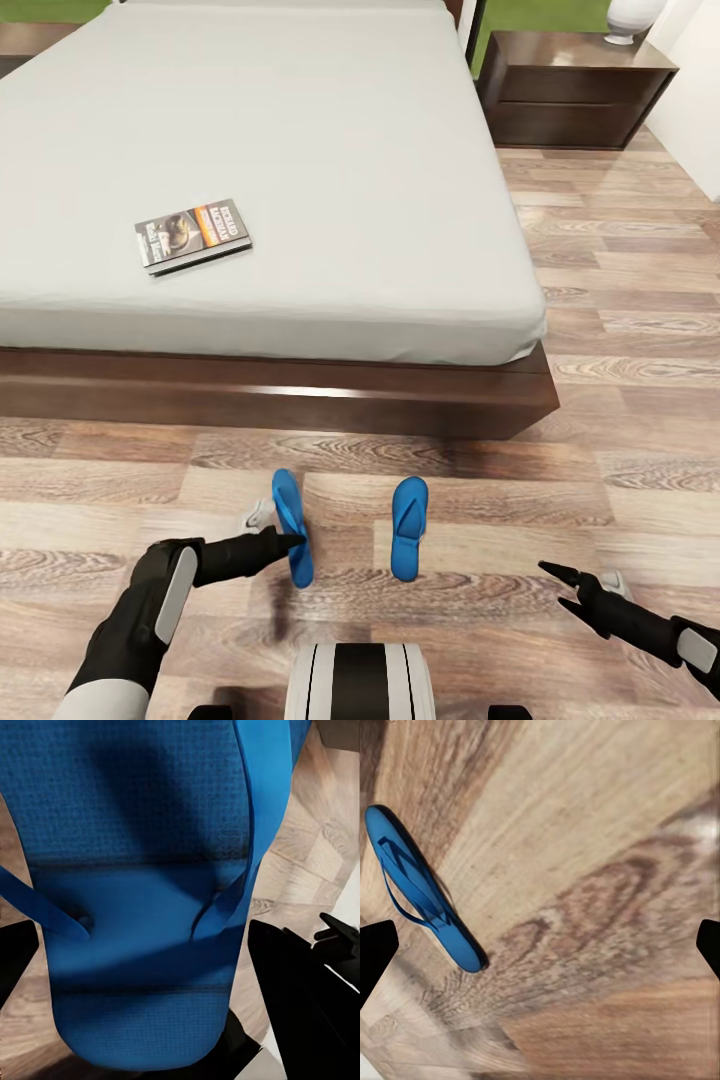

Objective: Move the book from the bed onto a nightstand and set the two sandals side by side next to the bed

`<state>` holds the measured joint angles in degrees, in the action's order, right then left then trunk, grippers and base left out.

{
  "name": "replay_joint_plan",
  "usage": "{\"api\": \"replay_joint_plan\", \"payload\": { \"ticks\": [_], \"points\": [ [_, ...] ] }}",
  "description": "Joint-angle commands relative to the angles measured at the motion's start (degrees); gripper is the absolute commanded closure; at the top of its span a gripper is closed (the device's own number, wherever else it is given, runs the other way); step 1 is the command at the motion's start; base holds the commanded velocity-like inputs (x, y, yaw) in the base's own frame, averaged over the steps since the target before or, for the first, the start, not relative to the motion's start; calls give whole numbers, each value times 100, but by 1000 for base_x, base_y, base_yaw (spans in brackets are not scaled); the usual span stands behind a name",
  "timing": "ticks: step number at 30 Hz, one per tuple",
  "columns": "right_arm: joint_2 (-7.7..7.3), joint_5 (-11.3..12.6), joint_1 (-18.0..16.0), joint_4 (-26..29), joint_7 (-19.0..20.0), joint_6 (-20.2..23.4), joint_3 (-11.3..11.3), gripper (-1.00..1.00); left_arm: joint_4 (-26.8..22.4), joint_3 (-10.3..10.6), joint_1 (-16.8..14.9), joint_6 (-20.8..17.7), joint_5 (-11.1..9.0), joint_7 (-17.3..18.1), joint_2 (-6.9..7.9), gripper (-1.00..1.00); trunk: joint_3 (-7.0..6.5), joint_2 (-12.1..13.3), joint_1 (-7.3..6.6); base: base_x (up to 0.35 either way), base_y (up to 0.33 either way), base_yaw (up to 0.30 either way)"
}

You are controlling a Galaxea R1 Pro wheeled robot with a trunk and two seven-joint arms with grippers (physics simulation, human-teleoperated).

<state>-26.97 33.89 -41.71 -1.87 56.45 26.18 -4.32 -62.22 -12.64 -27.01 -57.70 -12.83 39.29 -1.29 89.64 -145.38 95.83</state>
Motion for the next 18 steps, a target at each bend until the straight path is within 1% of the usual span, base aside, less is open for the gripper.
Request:
{"api": "replay_joint_plan", "payload": {
  "ticks": [1, 8, 18],
  "points": [
    [-2, -4, -5, -23, 15, 22, -43, -100, -28, -19, -4, -19, 47, 49, -20, 100, 3, -2, -1, 0, 0, -5],
    [-1, -5, 4, -39, 28, -43, -43, -100, -244, -12, -6, -29, 53, 43, -96, 100, 4, -2, -1, 0, 0, -2],
    [6, -5, 5, -41, 40, -59, -43, -100, -288, -14, -6, -31, 60, 43, -108, 100, 4, -2, -1, 0, 0, 0]
  ]
}}
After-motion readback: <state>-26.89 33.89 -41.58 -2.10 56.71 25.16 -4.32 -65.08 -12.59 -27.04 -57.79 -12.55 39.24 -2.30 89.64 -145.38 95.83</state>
